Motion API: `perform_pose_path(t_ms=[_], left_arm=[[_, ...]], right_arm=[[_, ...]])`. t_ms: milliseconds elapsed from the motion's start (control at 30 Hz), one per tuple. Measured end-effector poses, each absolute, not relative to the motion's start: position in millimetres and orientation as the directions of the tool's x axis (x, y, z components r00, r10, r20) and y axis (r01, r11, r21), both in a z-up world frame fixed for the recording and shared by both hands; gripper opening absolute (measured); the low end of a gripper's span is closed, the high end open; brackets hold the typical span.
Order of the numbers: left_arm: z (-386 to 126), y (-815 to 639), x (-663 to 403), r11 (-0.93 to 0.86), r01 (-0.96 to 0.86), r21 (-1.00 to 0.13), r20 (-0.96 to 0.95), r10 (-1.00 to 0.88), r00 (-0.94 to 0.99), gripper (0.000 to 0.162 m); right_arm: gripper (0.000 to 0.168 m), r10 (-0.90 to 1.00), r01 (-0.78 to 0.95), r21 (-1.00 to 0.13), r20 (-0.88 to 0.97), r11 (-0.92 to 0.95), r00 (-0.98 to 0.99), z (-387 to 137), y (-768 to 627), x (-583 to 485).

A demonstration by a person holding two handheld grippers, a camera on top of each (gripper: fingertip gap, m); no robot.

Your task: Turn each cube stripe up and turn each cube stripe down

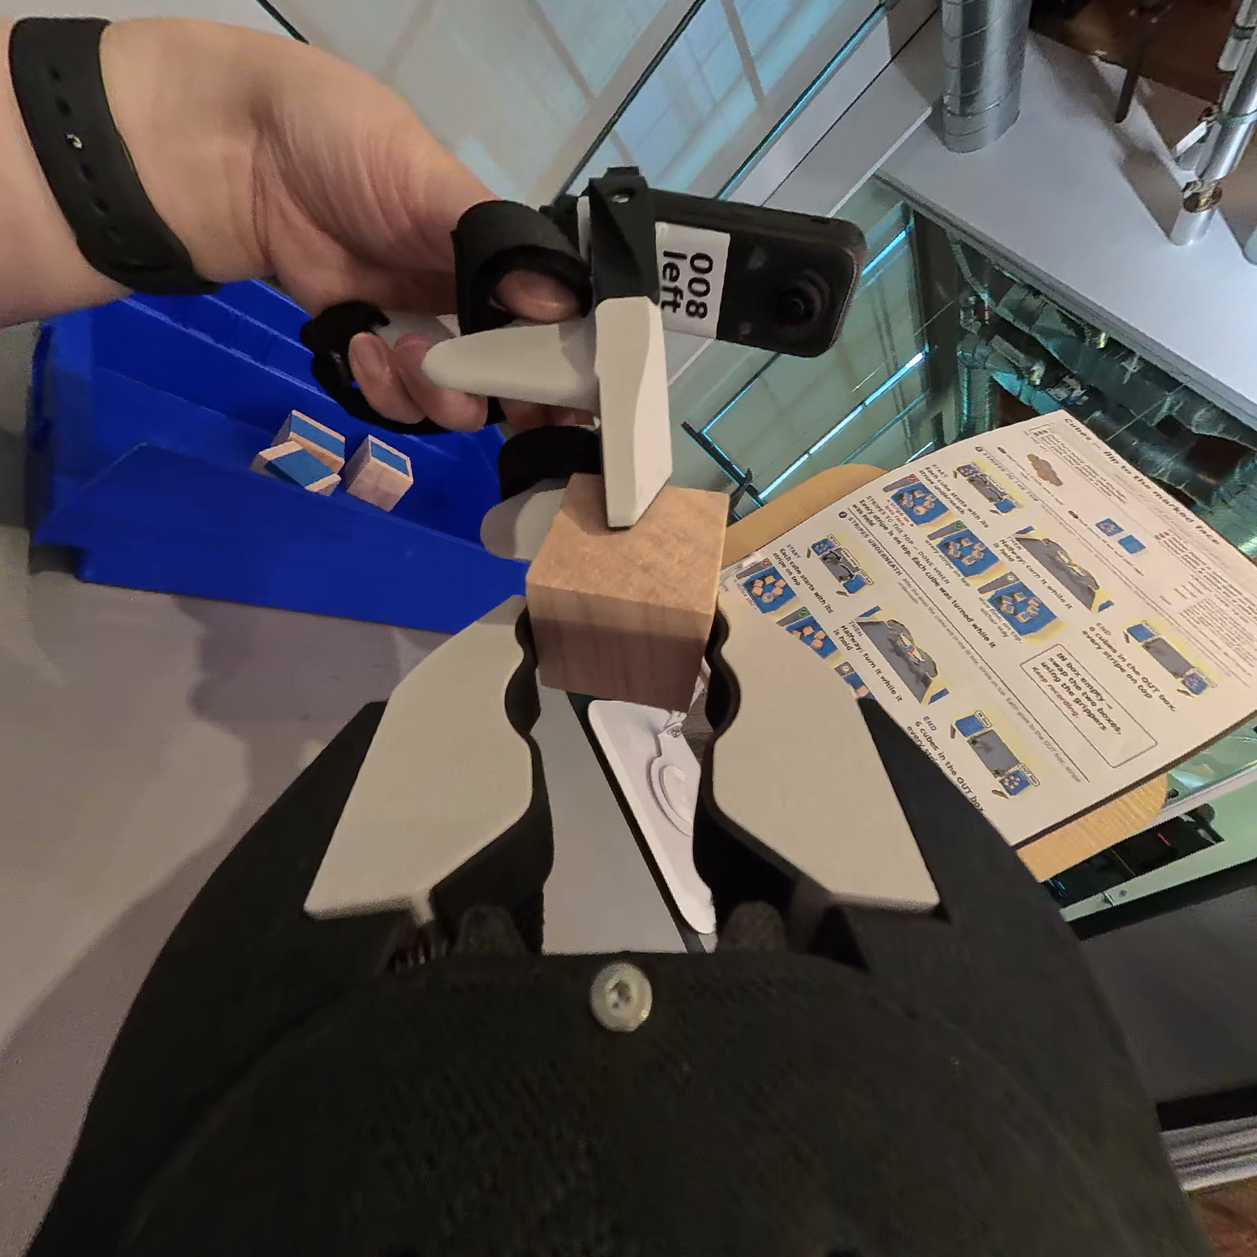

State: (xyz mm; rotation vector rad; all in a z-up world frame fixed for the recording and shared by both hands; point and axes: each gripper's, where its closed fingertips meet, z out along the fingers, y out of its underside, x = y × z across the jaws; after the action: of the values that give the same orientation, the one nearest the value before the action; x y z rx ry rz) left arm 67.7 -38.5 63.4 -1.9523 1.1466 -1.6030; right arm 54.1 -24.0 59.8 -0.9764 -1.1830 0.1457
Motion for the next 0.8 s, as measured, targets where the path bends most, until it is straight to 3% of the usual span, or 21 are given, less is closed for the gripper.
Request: perform_pose_path(t_ms=[200,333,433,500,600,700,800], left_arm=[[81,-28,49,-0.565,-0.275,-0.778,0.560,-0.822,0.105,0.043],[91,-25,35,-0.490,-0.267,-0.830,0.445,-0.870,0.211,0.043],[99,-28,32,-0.448,-0.260,-0.855,0.390,-0.887,0.247,0.044],[99,-31,31,-0.433,-0.279,-0.857,0.362,-0.892,0.272,0.044],[97,-36,34,-0.423,-0.311,-0.851,0.340,-0.896,0.287,0.044],[94,-41,39,-0.415,-0.335,-0.846,0.330,-0.901,0.283,0.044],[89,-44,43,-0.416,-0.365,-0.833,0.327,-0.902,0.282,0.044]], right_arm=[[0.048,0.627,0.459,-0.679,0.724,0.572,0.289,71,-19,79],[0.048,0.800,0.610,-0.765,0.490,0.206,0.345,67,16,163],[0.048,0.780,0.650,-0.729,0.273,-0.214,0.563,39,45,253],[0.048,0.693,0.639,-0.595,0.180,-0.488,0.698,2,53,313],[0.048,0.576,0.555,-0.297,0.019,-0.777,0.817,-61,37,374],[0.048,0.439,0.434,-0.100,-0.041,-0.896,0.898,-101,31,406],[0.049,0.362,0.366,0.028,-0.083,-0.930,0.928,-124,24,416]])
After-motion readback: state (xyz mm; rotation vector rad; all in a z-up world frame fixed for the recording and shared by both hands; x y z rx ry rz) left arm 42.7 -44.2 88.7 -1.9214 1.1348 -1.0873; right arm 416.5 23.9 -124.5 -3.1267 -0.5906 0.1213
